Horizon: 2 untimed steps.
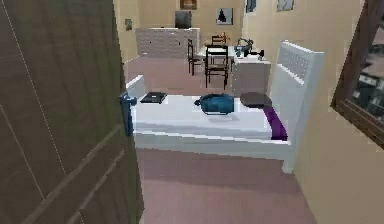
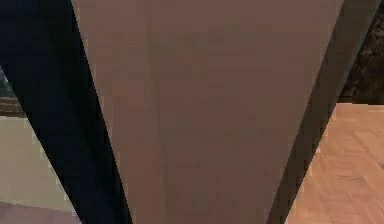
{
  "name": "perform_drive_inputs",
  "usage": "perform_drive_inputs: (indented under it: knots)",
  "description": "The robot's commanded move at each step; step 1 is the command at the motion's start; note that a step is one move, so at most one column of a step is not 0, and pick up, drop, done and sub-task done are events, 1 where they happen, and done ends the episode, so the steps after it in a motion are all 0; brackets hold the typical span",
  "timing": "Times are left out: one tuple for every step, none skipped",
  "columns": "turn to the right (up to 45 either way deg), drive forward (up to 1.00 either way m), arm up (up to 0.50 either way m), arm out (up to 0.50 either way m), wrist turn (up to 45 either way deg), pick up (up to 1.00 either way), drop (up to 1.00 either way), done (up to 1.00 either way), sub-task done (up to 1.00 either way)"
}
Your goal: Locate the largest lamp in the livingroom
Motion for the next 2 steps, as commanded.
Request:
perform_drive_inputs:
  knots:
    - [0.0,0.90,0.00,0.00,0.0,0.00,0.00,0.00,0.00]
    - [39.0,0.00,0.00,0.00,0.0,0.00,0.00,0.00,0.00]
